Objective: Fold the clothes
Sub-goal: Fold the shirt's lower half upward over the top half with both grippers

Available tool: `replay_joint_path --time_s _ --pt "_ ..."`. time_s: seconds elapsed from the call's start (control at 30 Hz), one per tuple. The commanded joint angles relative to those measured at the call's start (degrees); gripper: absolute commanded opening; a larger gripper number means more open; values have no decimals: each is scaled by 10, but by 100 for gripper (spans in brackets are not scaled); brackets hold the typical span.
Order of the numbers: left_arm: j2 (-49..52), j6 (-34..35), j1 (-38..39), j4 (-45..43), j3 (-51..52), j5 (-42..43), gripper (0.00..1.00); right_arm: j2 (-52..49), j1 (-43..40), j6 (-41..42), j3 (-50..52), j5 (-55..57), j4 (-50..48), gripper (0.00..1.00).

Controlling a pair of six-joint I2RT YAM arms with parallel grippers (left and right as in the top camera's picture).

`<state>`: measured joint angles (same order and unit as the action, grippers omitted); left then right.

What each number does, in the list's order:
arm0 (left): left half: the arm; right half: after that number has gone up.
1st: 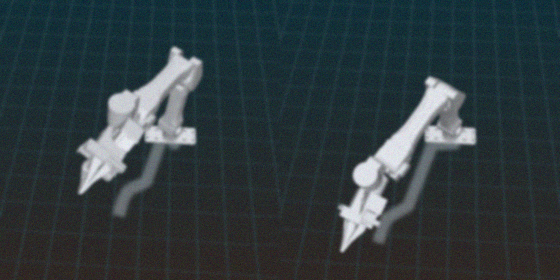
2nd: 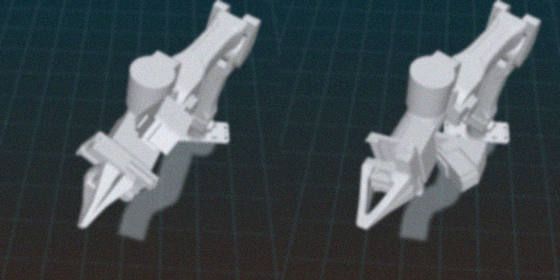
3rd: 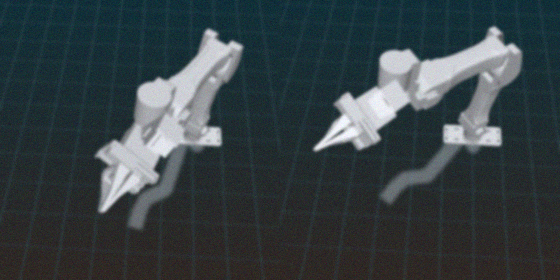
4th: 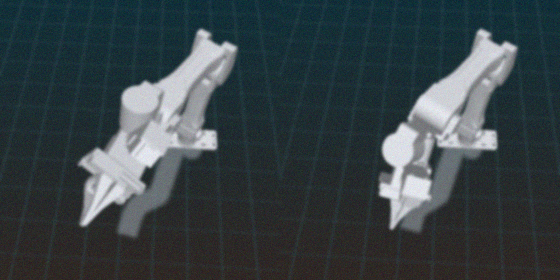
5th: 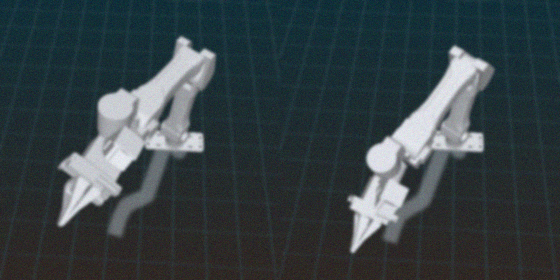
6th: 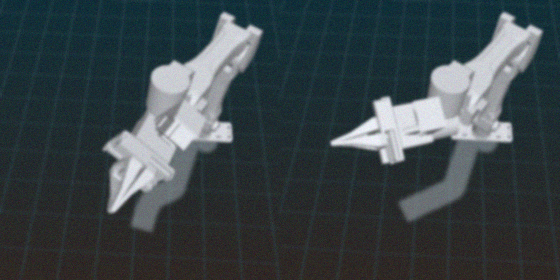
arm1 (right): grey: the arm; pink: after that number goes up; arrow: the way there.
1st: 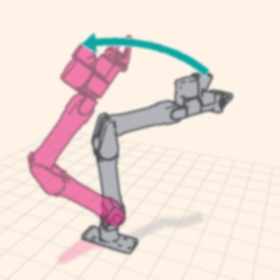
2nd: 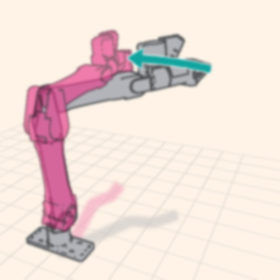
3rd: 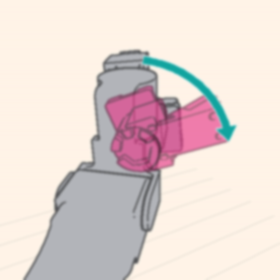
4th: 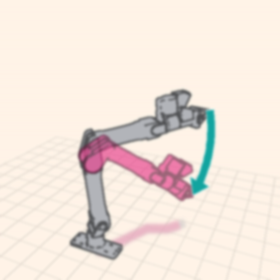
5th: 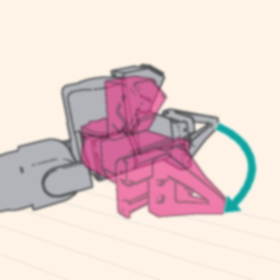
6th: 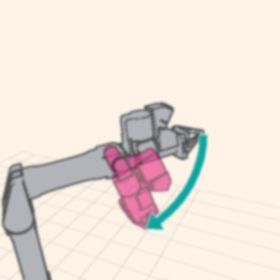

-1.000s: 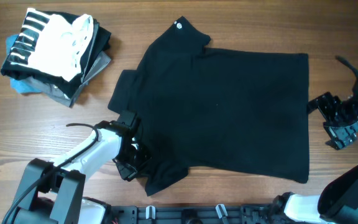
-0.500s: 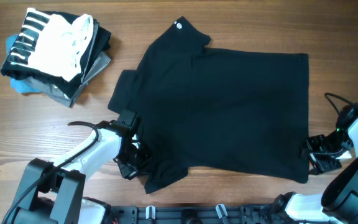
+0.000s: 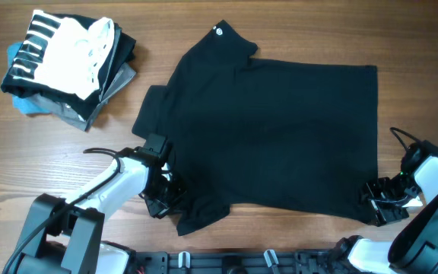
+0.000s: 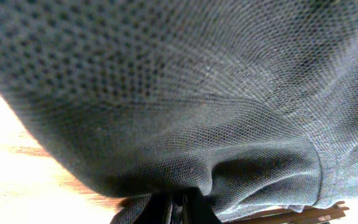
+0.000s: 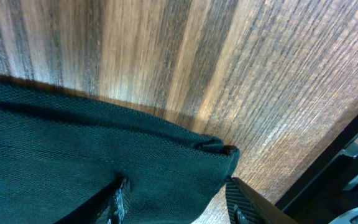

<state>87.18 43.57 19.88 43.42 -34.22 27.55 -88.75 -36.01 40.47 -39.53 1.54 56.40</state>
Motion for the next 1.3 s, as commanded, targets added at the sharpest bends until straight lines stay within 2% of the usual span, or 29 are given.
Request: replay_joint_path --time_s 0.0,0.07,0.17,0.2,0.3,0.4,0.5,0.57,0.67,0.73,0.97,1.17,1.27 --pt "2 -12 1 -8 1 -8 7 -29 0 15 36 0 -67 55" --pt "2 -11 1 -8 1 -10 8 -29 0 18 38 4 -77 54" --pt "2 -12 1 -12 1 -12 9 -29 0 11 47 -2 -97 11" --pt "2 -12 1 -12 1 -12 9 -29 0 7 47 -3 -99 4" --pt "2 -12 1 -12 1 -12 9 -17 0 -37 32 -15 -98 4" --pt "2 -12 1 -11 1 -12 4 20 0 -45 -1 -16 -56 4" --pt "2 -12 1 0 0 2 4 63 0 -57 -38 -30 -14 4" --pt "1 -14 1 8 -11 8 4 81 0 -123 -50 -105 -34 4" --pt "-7 -46 1 9 -54 9 4 85 0 -170 -50 -205 -74 4" --pt "-10 -72 1 9 -79 7 4 85 0 -171 -50 -229 -95 4" --pt "-10 -80 1 -2 -154 -80 4 85 0 -163 -50 -278 -157 4" --pt "-10 -87 1 -96 -168 -168 4 85 0 -143 -49 -285 -214 4" --pt "-10 -84 1 -149 -168 -167 4 85 0 -123 -49 -270 -215 4"
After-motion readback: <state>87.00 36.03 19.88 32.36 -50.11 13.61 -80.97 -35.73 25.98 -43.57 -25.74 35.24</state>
